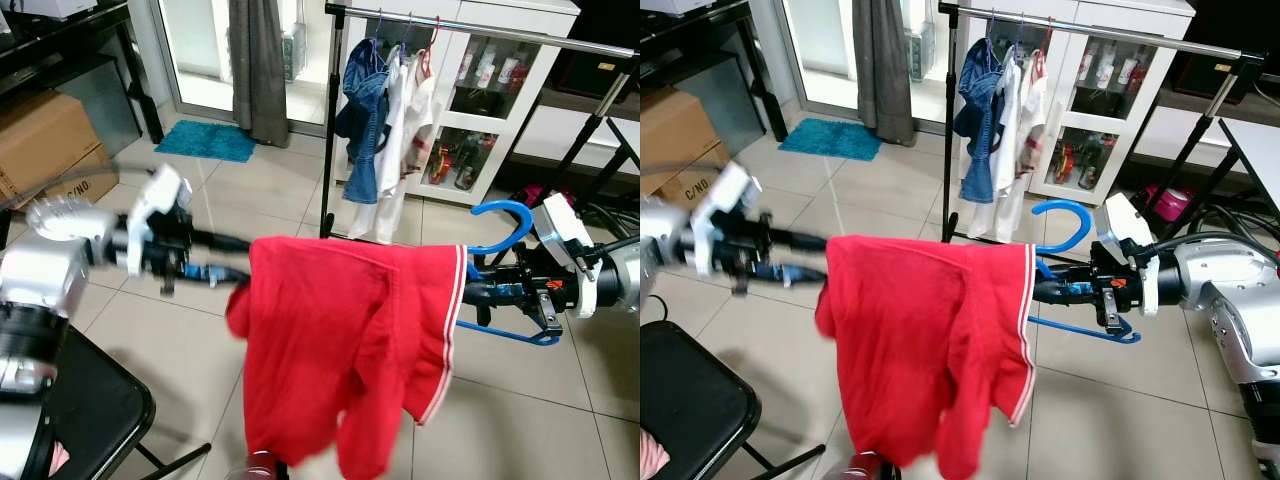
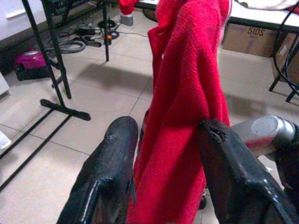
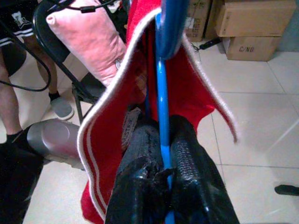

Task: Hang hanger

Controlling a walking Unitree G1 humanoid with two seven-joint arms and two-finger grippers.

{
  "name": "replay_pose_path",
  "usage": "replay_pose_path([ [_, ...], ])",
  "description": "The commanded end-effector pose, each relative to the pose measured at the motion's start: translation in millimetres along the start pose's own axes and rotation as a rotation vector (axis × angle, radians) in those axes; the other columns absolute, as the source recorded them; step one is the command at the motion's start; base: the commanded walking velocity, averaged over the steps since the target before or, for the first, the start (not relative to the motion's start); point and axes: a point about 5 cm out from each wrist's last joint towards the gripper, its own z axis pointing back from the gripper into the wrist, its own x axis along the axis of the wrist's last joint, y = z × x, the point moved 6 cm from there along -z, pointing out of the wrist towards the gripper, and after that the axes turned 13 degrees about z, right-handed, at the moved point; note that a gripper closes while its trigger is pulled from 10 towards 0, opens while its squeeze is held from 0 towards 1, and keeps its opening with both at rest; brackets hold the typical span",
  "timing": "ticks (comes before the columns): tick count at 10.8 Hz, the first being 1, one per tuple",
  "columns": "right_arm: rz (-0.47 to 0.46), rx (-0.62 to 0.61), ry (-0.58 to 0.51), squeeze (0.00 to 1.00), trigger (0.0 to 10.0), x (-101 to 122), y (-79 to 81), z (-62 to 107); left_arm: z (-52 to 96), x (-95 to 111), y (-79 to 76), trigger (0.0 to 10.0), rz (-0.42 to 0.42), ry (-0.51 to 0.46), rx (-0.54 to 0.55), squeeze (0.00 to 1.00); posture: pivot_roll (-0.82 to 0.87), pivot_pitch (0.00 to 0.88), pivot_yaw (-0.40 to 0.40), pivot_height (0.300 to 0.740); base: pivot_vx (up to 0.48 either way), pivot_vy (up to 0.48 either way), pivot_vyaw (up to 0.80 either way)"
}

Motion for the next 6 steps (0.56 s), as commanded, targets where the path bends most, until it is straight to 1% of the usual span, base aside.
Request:
replay_pose_path([
  [1,0.056,0.009,-0.014,0.00,10.0,11.7,-4.3,0.5,2.8,0.1,-0.7,10.0,-0.040,0.043,0.012,0.00,0.02,0.000,0.006,0.740,0.000,0.000,0.00],
  [2,0.058,0.012,-0.016,0.00,10.0,13.4,-3.6,0.3,4.6,-8.0,1.1,10.0,-0.032,0.074,0.026,0.00,0.02,0.000,0.006,0.740,0.000,0.000,0.00],
  [3,0.059,0.015,-0.019,0.00,10.0,14.5,-3.4,0.0,4.5,-9.7,1.3,10.0,-0.032,0.074,0.028,0.00,0.02,0.000,0.007,0.740,0.000,0.000,0.00],
  [5,0.065,0.022,-0.026,0.00,10.0,17.7,-2.6,-0.9,1.4,-12.4,0.2,10.0,-0.032,0.078,0.016,0.00,0.02,0.000,0.007,0.740,0.000,0.000,0.00],
  [6,0.069,0.025,-0.032,0.00,10.0,20.3,-2.1,-2.0,-4.0,-12.6,3.3,10.0,-0.034,0.069,0.024,0.00,0.02,0.000,0.007,0.740,0.000,0.000,0.00],
])
